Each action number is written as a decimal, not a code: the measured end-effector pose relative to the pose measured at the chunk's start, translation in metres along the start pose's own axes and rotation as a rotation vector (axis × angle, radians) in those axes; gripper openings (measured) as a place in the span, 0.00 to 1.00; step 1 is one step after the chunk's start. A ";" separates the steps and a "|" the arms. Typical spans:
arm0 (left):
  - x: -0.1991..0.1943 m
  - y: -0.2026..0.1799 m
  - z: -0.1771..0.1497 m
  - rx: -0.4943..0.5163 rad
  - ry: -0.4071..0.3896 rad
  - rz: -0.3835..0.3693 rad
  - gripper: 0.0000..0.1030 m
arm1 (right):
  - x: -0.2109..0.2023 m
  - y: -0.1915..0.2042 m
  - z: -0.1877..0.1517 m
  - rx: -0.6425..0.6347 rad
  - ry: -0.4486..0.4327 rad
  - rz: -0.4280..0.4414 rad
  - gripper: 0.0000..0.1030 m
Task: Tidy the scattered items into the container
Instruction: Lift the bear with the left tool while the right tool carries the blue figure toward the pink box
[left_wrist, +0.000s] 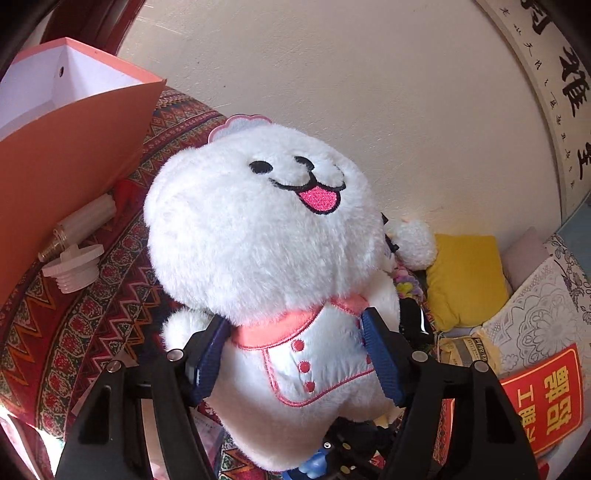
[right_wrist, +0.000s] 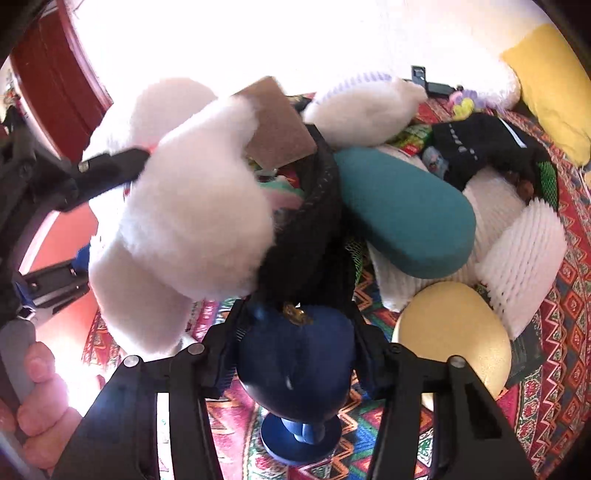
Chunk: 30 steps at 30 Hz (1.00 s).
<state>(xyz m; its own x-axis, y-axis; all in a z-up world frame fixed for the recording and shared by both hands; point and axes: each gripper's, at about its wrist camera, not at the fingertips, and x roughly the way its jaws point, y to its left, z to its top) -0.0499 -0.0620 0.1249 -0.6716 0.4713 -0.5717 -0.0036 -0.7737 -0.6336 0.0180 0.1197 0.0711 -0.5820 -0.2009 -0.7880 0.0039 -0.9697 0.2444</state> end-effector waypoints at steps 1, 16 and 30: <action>-0.004 -0.002 0.001 0.001 -0.004 -0.008 0.66 | -0.002 0.004 -0.001 -0.003 -0.004 0.005 0.48; -0.081 -0.030 0.022 0.073 -0.130 -0.109 0.66 | -0.040 0.038 -0.003 0.014 -0.081 0.082 0.48; -0.173 0.026 0.082 0.030 -0.306 -0.092 0.67 | -0.030 0.033 0.032 0.028 -0.117 0.127 0.48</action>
<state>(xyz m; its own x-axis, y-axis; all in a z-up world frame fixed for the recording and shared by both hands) 0.0060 -0.1985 0.2498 -0.8591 0.3938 -0.3268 -0.0932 -0.7483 -0.6568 0.0093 0.0985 0.1209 -0.6687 -0.3026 -0.6792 0.0617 -0.9329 0.3548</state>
